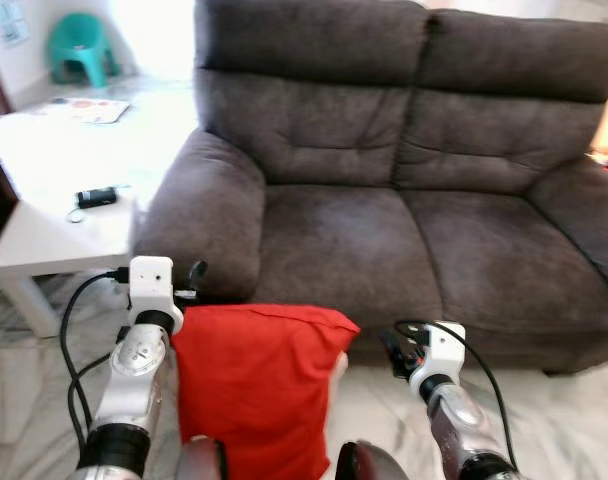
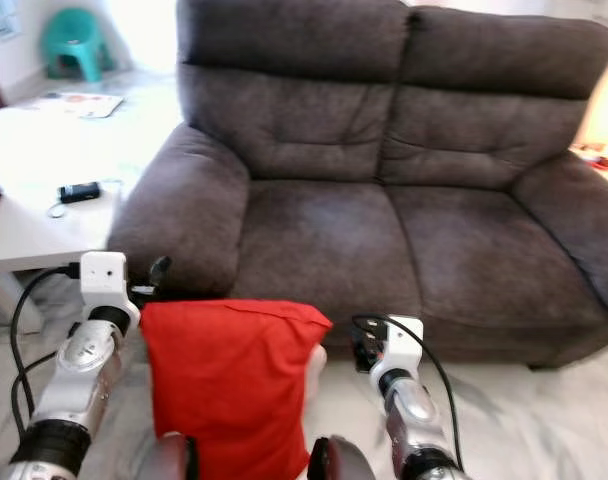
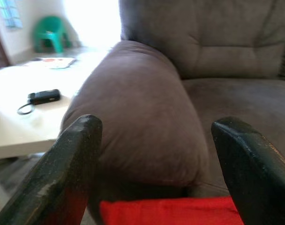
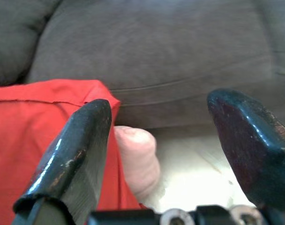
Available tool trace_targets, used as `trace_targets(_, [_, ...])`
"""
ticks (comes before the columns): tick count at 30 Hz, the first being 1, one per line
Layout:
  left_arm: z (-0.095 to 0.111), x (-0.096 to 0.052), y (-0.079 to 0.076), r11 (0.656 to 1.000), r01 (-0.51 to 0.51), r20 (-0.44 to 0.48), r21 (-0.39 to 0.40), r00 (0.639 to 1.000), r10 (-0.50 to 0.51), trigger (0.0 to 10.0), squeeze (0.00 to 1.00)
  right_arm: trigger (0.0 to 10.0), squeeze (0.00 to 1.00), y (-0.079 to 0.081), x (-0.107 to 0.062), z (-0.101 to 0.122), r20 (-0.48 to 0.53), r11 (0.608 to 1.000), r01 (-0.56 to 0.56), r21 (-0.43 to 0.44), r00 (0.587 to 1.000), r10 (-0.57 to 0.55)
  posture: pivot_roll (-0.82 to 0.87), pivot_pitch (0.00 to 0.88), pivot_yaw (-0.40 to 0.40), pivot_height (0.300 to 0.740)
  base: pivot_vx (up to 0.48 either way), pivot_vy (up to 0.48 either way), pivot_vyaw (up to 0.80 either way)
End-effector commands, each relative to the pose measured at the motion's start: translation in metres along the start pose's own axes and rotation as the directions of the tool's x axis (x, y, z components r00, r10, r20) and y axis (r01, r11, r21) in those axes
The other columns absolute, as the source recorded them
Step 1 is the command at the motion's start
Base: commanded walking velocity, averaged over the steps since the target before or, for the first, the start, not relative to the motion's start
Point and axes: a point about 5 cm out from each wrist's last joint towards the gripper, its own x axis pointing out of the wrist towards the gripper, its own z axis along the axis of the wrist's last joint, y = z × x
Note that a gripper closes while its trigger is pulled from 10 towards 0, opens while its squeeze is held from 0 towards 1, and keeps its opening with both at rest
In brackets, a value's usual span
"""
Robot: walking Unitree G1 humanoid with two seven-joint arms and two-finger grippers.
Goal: Move the pillow to the sofa from floor
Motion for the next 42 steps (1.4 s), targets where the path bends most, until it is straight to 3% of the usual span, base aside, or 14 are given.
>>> trace_targets(1, [-0.011, -0.003, 0.0, 1.0, -0.006, -0.054, -0.001, 0.999, 0.006, 10.0, 0.0, 10.0, 0.0, 0.002, 0.001, 0.001, -0.008, 1.0, -0.01, -0.01, 1.0, 0.01, 0.04, 0.0, -0.114, 0.612, 0.0, 0.0, 0.0])
trace_targets(16, [-0.011, -0.001, 0.002, 1.0, -0.012, -0.065, 0.004, 0.998, 0.012, 10.0, 0.0, 10.0, 0.0, 0.009, 0.006, 0.008, -0.004, 0.998, -0.058, -0.035, 0.998, 0.058, 0.05, 0.0, -0.122, 0.612, 0.0, 0.0, 0.57])
trace_targets(32, [-0.012, -0.001, 0.001, 1.0, 0.002, -0.069, -0.01, 0.998, -0.003, 10.0, 0.0, 10.0, 0.0, 0.015, 0.009, 0.01, -0.015, 0.997, -0.077, -0.022, 0.997, 0.077, 0.05, 0.0, -0.122, 0.612, 0.0, 0.0, 0.0])
trace_targets(42, [-0.011, -0.001, -0.001, 1.0, 0.007, -0.069, -0.016, 0.998, -0.008, 10.0, 0.0, 10.0, 0.0, 0.018, 0.011, 0.013, -0.006, 0.995, -0.095, -0.022, 0.996, 0.094, 0.05, 0.0, -0.126, 0.612, 0.293, 0.0, 0.0])
